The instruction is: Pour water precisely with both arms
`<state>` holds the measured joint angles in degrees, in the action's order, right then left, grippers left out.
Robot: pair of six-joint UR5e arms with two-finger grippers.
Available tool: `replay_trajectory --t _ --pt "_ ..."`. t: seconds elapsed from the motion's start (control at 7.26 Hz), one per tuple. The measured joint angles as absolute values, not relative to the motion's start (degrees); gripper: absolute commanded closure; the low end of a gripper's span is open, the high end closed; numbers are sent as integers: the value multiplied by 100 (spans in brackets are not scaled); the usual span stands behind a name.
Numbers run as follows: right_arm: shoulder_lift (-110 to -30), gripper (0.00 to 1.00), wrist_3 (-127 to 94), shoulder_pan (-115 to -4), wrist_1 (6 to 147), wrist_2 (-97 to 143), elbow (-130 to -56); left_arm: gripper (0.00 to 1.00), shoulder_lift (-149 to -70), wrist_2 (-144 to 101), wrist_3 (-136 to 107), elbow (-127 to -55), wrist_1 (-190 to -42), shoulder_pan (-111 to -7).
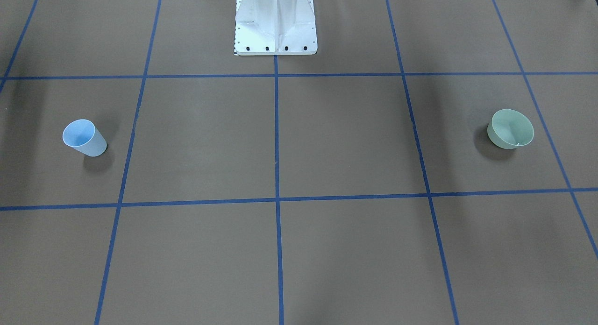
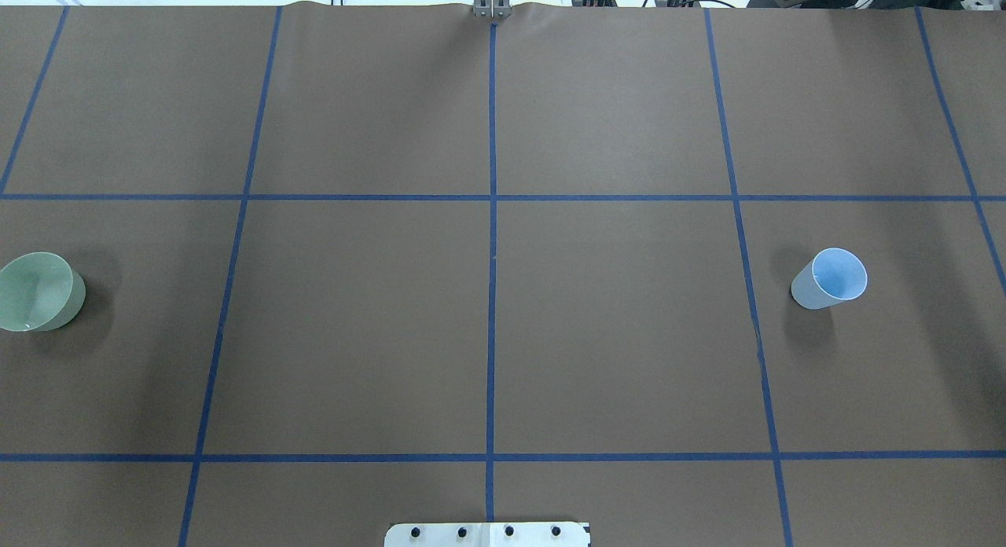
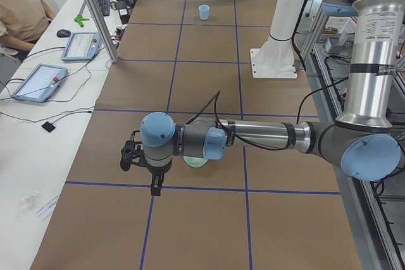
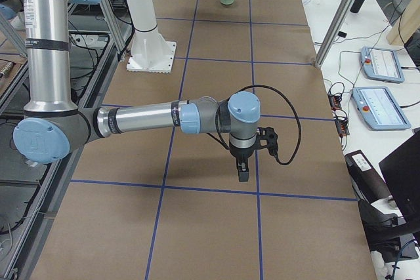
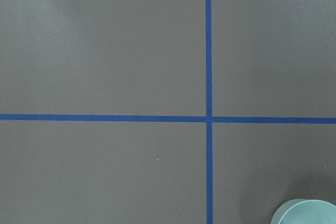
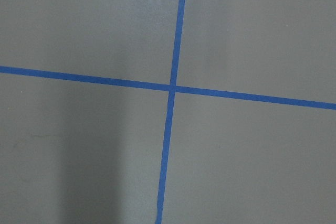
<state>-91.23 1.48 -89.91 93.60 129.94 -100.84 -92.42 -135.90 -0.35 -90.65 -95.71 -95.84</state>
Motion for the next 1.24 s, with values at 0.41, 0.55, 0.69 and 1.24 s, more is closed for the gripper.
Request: replay_trajectory --t 0.41,0.55,0.69,1.24 --pt "-9108 0 133 -8991 9358 12986 -10089 0 -9247 -13599 -411 -8797 -10201 -9580" --pt "-9110 0 137 -8991 9359 13008 -10090 0 -9305 -13673 -1267 -8763 -10237 -9554" --pt "-9117 0 146 -8991 9360 13049 -10090 0 -9356 -13876 -2238 -8780 -10280 -9498" --pt "-9123 0 167 -8991 9360 13189 -10094 0 -9482 -14808 -3154 -8644 -10927 -9379"
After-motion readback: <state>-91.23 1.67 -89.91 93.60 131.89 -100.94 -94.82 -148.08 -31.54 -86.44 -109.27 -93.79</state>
